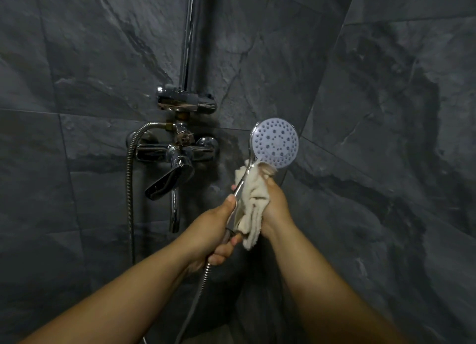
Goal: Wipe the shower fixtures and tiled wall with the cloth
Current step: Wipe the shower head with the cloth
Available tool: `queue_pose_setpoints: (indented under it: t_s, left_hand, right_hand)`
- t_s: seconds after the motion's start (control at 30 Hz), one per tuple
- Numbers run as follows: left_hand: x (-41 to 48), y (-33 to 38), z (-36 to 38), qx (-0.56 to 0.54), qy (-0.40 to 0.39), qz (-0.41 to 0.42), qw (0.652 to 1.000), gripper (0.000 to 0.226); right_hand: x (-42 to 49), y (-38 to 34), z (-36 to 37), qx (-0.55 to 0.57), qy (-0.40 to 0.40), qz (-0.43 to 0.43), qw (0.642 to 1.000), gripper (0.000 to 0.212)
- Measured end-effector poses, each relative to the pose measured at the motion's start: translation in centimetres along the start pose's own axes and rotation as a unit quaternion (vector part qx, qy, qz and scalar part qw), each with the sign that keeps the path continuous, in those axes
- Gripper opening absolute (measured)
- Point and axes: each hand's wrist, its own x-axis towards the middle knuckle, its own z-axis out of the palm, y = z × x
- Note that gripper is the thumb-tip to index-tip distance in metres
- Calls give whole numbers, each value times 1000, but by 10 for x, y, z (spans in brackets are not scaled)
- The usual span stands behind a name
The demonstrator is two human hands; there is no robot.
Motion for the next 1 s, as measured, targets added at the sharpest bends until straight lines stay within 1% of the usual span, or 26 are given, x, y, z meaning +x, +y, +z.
queue_pose_setpoints:
  t_s: [0.03,0.1,0.17,0.2,0.23,0.27,0.3,0.33,0.37,0.4,0.43,0.47,0.53,0.57,0.6,0.63,0.67,0.73,0.8,0.87,0.93,0.97,1.0]
  left_hand:
    - [1,1,-1,0,7,-1,1000,59]
    - [1,0,-6,12,27,3,1000,61]
    - [0,-3,-10,34,40,14,998,60]
    - [-1,-6,-12,40,49,20,998,58]
    - [-1,-8,-14,40,62,24,997,55]
    - [-2,-9,-17,36,75,24,996,51]
    - [-2,-10,-20,31,83,20,996,48]
    - [-2,-11,-21,28,88,14,996,47]
    - [-3,-11,-21,25,86,9,996,46]
    - [-4,-10,-19,23,80,3,996,46]
    - [-5,-10,-16,22,72,-4,997,44]
    - [-7,-10,-12,18,63,-12,998,42]
    - [-8,-9,-2,11,51,-20,998,37]
    - [-8,-9,2,9,52,-19,998,36]
    - [-7,-8,3,6,62,-17,998,35]
    - [-7,-7,2,0,76,-16,997,35]
    - [-6,-6,-1,-5,89,-15,996,36]
    - [-5,-6,-7,-17,102,-14,995,39]
    - [-5,-8,-11,-48,100,-4,994,47]
    - [-5,-11,-15,-95,86,12,992,57]
    - [-6,-13,-19,-123,64,26,990,57]
    - [-7,-13,-20,-124,47,25,991,53]
    - [-8,-13,-20,-124,28,19,992,50]
  right_hand:
    - [-3,-2,6,22,-13,17,1000,21]
    - [-5,4,7,-8,-16,35,999,23]
    - [-12,12,-1,-117,-50,31,991,17]
    - [-14,17,-8,-178,-51,15,983,11]
    - [-16,18,-13,-221,-28,-10,975,9]
    - [-17,20,-20,-233,16,-47,971,18]
    - [-18,18,-25,-213,72,-91,970,27]
    - [-17,14,-28,-205,136,-153,957,33]
    - [-16,8,-29,-222,185,-223,931,37]
    - [-16,2,-27,-264,213,-289,895,41]
    - [-14,0,-25,-311,217,-348,857,44]
    - [-10,-2,-20,-367,194,-399,818,47]
    - [1,1,-8,-483,101,-456,741,45]
    - [6,4,-6,-524,64,-459,715,41]
    - [8,6,-4,-550,32,-451,702,40]
    - [10,6,-4,-561,-2,-444,699,41]
    - [9,6,-4,-561,-32,-437,703,41]
    - [6,9,-4,-537,-75,-422,727,41]
    - [-4,17,-1,-505,-98,-420,748,38]
    - [-17,30,0,-473,-116,-440,754,35]
    - [-24,38,-4,-448,-143,-474,744,32]
    - [-19,37,-7,-449,-146,-489,734,32]
    - [-12,32,-11,-459,-131,-491,729,35]
